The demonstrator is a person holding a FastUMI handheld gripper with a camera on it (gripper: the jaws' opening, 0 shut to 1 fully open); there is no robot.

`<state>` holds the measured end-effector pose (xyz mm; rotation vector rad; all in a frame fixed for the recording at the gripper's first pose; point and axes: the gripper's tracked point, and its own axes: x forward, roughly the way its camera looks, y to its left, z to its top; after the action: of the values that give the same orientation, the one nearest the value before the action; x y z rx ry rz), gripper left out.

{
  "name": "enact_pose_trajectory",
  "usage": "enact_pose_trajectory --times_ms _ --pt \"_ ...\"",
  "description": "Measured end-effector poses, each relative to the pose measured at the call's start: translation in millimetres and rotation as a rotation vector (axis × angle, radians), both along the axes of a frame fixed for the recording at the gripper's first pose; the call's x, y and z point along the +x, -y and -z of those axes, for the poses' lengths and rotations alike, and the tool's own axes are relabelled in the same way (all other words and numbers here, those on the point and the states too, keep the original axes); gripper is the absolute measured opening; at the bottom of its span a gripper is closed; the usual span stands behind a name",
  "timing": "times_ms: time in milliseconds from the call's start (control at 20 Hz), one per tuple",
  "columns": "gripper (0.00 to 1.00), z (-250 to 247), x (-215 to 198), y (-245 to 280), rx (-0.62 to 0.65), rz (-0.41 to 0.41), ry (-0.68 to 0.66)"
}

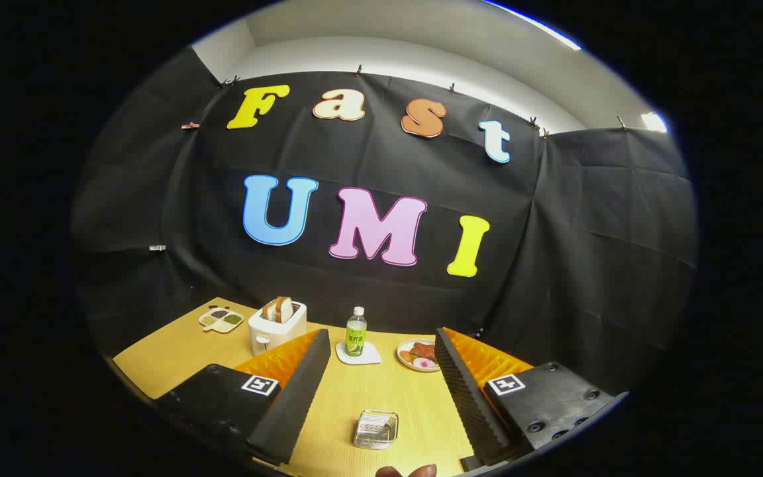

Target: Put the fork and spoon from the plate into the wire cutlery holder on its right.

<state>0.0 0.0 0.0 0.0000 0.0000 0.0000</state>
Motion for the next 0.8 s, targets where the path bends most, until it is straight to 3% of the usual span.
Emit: enact_pose_trajectory --times_ms 800 --pt "0.98 0.6 1.4 -2.7 -0.002 -0.005 -0.007"
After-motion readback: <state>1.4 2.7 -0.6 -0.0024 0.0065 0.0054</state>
